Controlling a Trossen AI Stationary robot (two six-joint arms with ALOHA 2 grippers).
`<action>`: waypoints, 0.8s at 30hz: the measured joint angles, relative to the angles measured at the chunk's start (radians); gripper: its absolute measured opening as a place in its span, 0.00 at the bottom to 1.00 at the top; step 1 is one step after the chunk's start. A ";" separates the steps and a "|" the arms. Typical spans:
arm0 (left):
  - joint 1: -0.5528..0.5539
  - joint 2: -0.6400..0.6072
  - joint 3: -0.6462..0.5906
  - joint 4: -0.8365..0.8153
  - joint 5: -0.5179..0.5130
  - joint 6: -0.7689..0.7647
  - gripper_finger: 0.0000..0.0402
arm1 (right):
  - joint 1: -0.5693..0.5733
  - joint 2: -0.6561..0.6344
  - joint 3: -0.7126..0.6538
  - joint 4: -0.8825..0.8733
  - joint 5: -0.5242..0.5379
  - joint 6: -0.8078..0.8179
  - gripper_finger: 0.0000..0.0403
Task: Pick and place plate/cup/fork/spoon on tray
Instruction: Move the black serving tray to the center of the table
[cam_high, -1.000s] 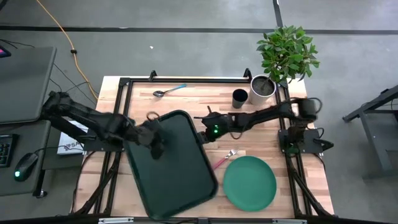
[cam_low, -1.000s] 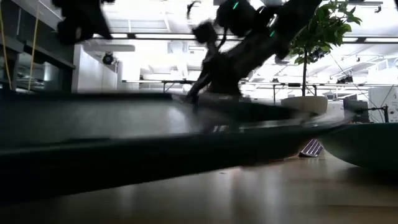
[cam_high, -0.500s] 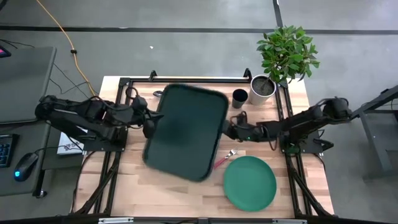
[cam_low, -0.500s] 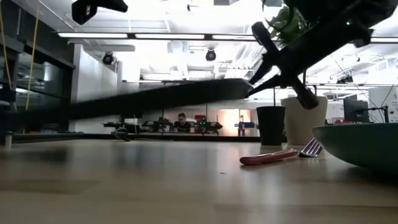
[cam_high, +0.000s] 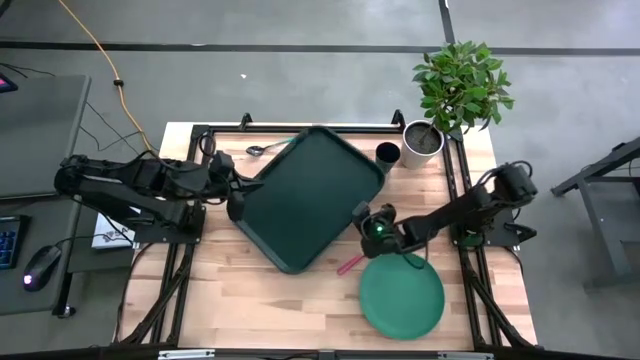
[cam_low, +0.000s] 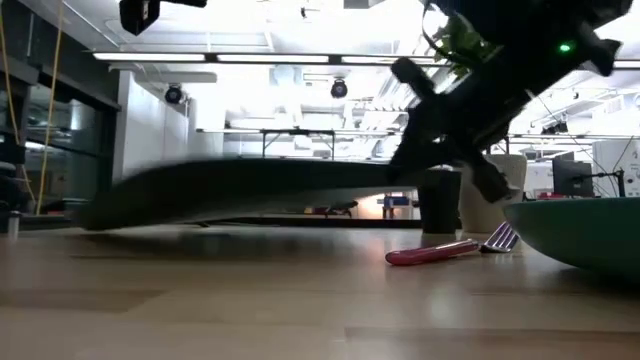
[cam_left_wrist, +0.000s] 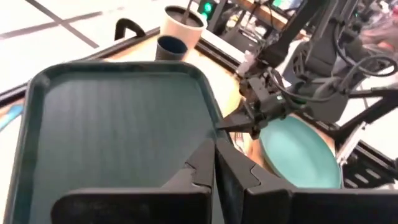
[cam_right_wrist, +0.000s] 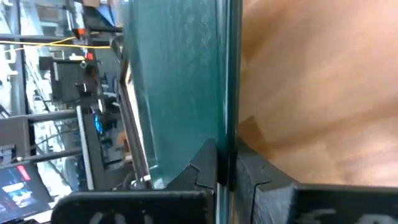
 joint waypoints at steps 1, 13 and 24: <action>0.000 -0.002 -0.001 0.001 0.006 0.000 0.00 | -0.004 0.016 0.018 -0.001 -0.012 0.001 0.01; 0.000 -0.013 0.000 0.024 0.015 -0.001 0.00 | -0.021 0.125 0.113 -0.087 -0.095 -0.023 0.06; 0.000 -0.012 0.000 0.045 0.015 -0.002 0.00 | -0.021 0.125 0.113 -0.095 -0.121 -0.043 0.19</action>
